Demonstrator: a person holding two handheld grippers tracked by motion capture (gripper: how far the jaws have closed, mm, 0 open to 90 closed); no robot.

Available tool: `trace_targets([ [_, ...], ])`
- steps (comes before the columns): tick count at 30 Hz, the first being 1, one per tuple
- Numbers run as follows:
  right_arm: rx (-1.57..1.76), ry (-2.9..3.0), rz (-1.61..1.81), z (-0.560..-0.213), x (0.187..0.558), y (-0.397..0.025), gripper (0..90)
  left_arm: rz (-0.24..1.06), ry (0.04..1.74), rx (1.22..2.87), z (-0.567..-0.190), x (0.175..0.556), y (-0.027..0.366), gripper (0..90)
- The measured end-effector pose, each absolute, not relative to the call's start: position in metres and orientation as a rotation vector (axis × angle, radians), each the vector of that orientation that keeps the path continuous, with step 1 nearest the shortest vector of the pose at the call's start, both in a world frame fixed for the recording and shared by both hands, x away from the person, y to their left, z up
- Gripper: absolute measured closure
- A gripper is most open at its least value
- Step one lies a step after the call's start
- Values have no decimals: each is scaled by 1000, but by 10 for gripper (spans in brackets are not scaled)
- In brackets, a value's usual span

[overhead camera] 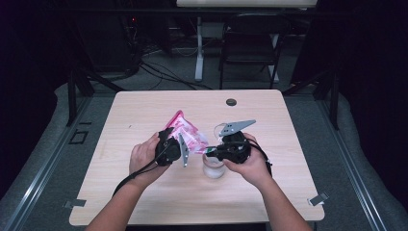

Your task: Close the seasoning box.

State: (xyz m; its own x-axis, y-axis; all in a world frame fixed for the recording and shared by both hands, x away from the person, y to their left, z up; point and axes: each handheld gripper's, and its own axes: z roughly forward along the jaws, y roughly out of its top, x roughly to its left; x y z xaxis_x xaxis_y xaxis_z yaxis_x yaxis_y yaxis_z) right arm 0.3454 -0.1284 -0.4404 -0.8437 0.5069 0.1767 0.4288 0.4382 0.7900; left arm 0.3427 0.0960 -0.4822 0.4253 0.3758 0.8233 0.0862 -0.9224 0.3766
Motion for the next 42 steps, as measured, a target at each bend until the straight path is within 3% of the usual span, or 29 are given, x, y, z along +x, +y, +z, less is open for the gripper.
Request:
trace_targets([
  [42, 866, 2586, 1366, -441, 347, -132, 886, 1680, 214, 2441, -464, 338, 84, 613],
])
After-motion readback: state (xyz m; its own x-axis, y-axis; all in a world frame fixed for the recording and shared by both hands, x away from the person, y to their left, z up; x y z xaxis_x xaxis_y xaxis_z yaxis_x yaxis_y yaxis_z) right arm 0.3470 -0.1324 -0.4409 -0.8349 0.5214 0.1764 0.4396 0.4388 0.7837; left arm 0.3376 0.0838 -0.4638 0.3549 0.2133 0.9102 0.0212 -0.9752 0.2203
